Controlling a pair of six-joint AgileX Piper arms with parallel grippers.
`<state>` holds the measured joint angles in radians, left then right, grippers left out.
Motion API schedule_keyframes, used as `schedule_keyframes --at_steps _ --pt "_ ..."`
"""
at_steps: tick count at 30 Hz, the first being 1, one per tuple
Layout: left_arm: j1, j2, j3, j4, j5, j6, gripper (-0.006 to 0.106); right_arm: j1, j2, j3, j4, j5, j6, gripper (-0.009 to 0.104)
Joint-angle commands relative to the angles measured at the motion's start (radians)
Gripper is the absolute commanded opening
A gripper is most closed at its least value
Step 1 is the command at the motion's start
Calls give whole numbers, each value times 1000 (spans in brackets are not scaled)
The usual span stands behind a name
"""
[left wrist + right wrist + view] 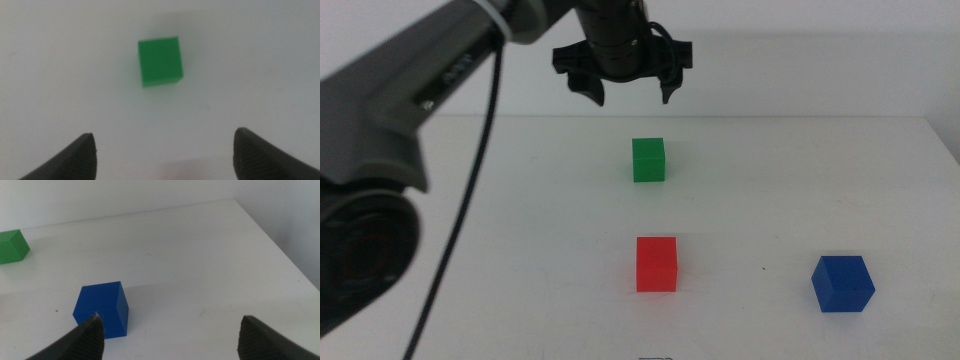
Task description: Stack red cubes first, then green, then blue cubes in a specific spot.
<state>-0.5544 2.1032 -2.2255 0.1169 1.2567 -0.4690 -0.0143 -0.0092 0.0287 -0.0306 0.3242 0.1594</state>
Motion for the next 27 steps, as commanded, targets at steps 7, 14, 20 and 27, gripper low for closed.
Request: schedule_keyframes --at_steps 7,14,20,27 --pt "0 73 -219 32 62 19 94 -6 -23 -18 -12 -76 -11 71" --pt "38 124 -266 -17 46 37 94 -6 -23 -18 -12 -76 -11 71" --pt "50 150 -266 -22 -14 58 94 -6 -23 -18 -12 -76 -11 71" --pt "50 196 -266 -26 -65 57 94 -6 -23 -18 -12 -76 -11 71"
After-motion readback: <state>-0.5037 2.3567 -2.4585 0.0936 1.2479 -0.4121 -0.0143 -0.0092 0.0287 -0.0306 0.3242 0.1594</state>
